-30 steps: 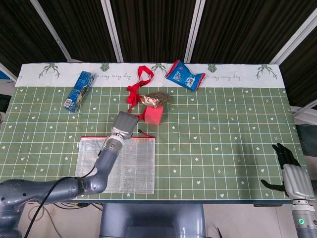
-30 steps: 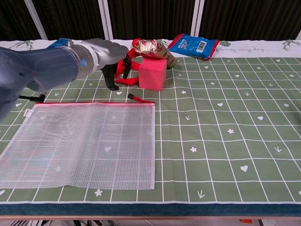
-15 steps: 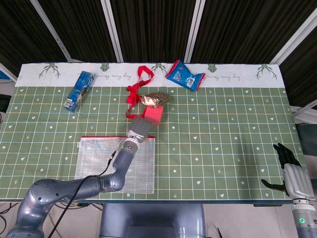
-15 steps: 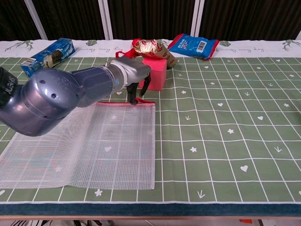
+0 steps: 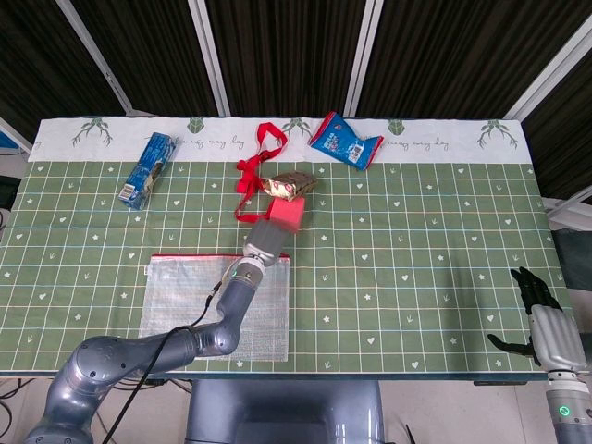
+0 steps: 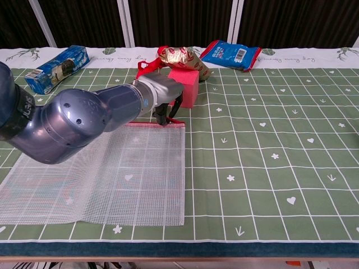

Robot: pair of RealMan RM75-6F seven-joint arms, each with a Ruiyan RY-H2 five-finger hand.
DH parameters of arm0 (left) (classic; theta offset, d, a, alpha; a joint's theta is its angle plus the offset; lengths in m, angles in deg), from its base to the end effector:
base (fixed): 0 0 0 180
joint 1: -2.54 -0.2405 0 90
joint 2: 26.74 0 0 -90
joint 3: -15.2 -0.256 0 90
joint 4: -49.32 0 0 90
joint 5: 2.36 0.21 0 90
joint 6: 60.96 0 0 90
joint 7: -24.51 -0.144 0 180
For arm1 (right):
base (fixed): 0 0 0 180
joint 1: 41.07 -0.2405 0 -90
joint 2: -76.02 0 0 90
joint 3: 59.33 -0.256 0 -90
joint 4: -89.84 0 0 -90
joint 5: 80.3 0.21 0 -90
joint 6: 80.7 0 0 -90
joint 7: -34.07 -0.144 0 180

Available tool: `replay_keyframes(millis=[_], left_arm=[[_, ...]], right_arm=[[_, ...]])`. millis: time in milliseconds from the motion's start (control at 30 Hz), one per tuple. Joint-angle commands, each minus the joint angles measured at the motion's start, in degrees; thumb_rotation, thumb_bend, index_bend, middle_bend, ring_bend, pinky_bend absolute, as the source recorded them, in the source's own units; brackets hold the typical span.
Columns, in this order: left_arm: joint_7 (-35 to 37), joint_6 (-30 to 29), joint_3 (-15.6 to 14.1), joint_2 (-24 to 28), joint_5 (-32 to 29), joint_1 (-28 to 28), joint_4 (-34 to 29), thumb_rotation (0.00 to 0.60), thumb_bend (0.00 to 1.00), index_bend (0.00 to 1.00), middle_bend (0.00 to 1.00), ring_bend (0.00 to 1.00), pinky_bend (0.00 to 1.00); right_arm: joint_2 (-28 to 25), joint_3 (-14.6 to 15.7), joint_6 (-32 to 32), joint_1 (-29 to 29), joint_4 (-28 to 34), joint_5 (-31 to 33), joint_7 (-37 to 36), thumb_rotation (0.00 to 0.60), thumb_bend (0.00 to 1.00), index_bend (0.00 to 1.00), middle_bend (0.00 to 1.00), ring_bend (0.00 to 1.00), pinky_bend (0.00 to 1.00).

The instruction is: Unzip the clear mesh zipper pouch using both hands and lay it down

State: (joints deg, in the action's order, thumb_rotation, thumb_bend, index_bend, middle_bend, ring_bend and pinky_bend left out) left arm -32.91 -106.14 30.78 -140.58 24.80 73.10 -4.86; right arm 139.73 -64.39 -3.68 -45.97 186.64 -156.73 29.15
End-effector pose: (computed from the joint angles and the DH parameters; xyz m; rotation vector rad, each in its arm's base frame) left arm -0.0389 0.4060 -0.1307 -1.9968 -0.6515 -0.4949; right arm -0.3210 -0.1855 0.1481 1.2405 -1.1739 0.8912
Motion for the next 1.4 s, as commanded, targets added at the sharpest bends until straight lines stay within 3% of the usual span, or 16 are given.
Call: replay_keyframes(millis=[33, 733, 1133, 1400], left_arm=[[0.2, 0.1, -0.1, 0.0, -0.1, 0.0, 0.2, 0.600, 0.31, 0.52, 1.00, 0.93, 0.87], [1.9, -1.5, 0.7, 3.1, 2.2, 0.6, -4.2, 0.600, 0.44, 0.60, 1.00, 0.93, 0.87], [0.5, -5.3, 5.3, 9.5, 2.0, 4.4, -14.8, 0.600, 0.44, 0.60, 1.00, 0.92, 0.87], [-0.5, -7.0, 9.5, 12.0, -0.5, 9.0, -18.7, 0.600, 0.44, 0.61, 1.00, 0.92, 0.87]], right_arm=[[0.0, 0.0, 0.0, 0.0, 0.0, 0.0, 0.0, 0.600, 0.20, 0.00, 0.00, 0.00, 0.21], [-0.2, 0.2, -0.1, 0.0, 0.7, -0.2, 0.0, 0.600, 0.21, 0.00, 0.00, 0.00, 0.21], [-1.8, 0.2, -2.5, -0.4, 3.3, 2.0, 0.0, 0.600, 0.21, 0.00, 0.00, 0.00, 0.21], [-3.5, -2.7, -6.5, -3.4, 10.3, 7.6, 1.5, 0.600, 0.24, 0.00, 0.00, 0.00, 0.21]])
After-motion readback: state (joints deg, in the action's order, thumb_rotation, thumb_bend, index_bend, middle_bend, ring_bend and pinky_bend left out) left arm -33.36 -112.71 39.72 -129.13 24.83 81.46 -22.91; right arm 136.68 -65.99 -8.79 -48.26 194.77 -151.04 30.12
